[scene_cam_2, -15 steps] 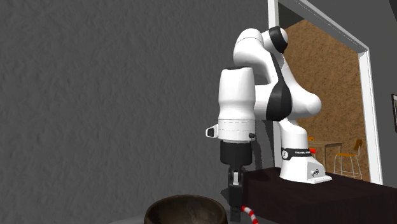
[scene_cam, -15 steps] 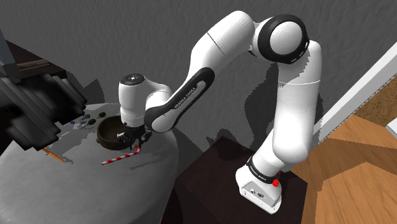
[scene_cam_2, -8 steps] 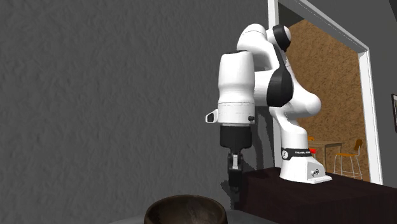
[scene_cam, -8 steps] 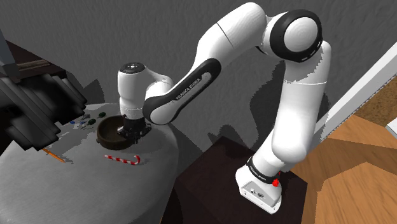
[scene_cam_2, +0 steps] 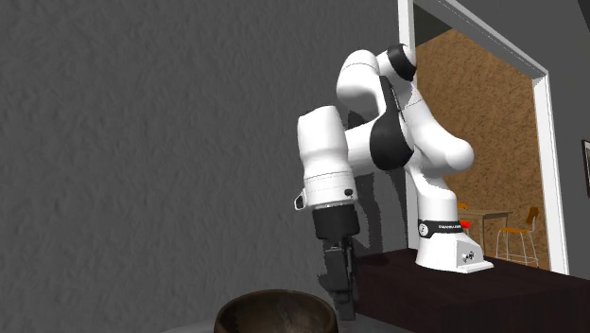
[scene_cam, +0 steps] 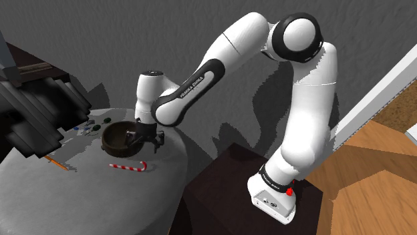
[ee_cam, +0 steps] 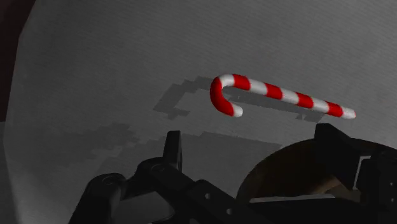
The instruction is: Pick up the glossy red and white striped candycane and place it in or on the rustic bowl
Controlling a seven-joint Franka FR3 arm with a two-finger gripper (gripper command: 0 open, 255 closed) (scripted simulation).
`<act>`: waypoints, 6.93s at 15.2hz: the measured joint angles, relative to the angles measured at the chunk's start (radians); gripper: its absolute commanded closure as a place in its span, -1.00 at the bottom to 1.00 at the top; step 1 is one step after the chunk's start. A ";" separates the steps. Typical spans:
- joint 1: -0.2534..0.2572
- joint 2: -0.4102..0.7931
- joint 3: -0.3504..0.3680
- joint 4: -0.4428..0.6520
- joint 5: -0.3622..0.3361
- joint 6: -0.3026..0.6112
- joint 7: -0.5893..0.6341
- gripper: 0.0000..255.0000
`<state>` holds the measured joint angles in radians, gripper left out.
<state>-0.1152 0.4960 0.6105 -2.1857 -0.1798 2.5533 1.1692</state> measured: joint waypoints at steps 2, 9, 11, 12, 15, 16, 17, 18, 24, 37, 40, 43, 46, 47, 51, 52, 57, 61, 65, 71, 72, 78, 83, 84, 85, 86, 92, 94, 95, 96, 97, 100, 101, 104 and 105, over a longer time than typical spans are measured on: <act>-0.103 0.079 0.061 -0.015 0.102 0.055 -0.093 -1.00; -0.085 0.182 0.084 -0.016 0.105 0.112 -0.113 -1.00; -0.076 0.207 0.056 -0.005 0.092 0.124 -0.103 -1.00; -0.077 0.210 0.047 -0.003 0.090 0.137 -0.100 -1.00; -0.081 0.207 0.041 -0.007 0.090 0.153 -0.096 -1.00; -0.080 0.209 0.039 -0.005 0.090 0.153 -0.095 -1.00; -0.079 0.210 0.038 -0.004 0.089 0.155 -0.094 1.00; -0.078 0.210 0.038 -0.004 0.089 0.155 -0.093 1.00; -0.081 0.205 0.039 0.002 0.092 0.157 -0.091 1.00; -0.154 0.102 0.117 -0.032 0.142 0.076 -0.100 1.00; -0.178 0.066 0.147 -0.040 0.162 0.049 -0.104 1.00; -0.204 0.032 0.176 -0.043 0.184 0.018 -0.111 1.00; -0.228 -0.004 0.207 -0.044 0.207 -0.014 -0.116 1.00; -0.236 -0.016 0.217 -0.046 0.216 -0.023 -0.118 1.00; -0.270 -0.066 0.258 -0.047 0.252 -0.068 -0.127 1.00; -0.281 -0.081 0.270 -0.049 0.263 -0.079 -0.131 1.00; -0.320 -0.139 0.315 -0.039 0.308 -0.138 -0.146 1.00; -0.349 -0.183 0.346 -0.028 0.344 -0.183 -0.159 1.00; -0.342 -0.126 0.295 0.080 0.287 -0.256 -0.164 1.00; -0.293 0.013 0.202 0.272 0.183 -0.343 -0.163 1.00; -0.286 0.027 0.194 0.281 0.174 -0.339 -0.161 1.00; -0.269 0.069 0.169 0.269 0.148 -0.292 -0.163 -1.00; -0.195 -0.005 0.079 0.048 0.063 0.086 -0.012 -1.00; -0.177 -0.007 0.060 0.028 0.046 0.138 0.013 -1.00; -0.162 -0.002 0.044 0.021 0.033 0.168 0.028 -1.00; -0.150 0.006 0.032 0.020 0.023 0.187 0.038 -1.00; -0.085 0.071 -0.030 0.041 -0.022 0.244 0.075 -1.00; -0.081 0.075 -0.034 0.043 -0.025 0.247 0.077 -1.00; -0.080 0.075 -0.034 0.043 -0.025 0.248 0.078 -1.00; -0.080 0.075 -0.034 0.043 -0.025 0.248 0.078 -1.00; -0.080 0.075 -0.034 0.043 -0.025 0.248 0.078 -1.00; -0.080 0.075 -0.034 0.044 -0.025 0.248 0.078 1.00; -0.080 0.075 -0.035 0.044 -0.025 0.248 0.078 1.00; -0.080 0.075 -0.034 0.044 -0.025 0.249 0.078 1.00; -0.080 0.075 -0.035 0.044 -0.025 0.249 0.078 1.00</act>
<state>-0.1949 0.5709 0.5759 -2.1418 -0.2051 2.8021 1.2471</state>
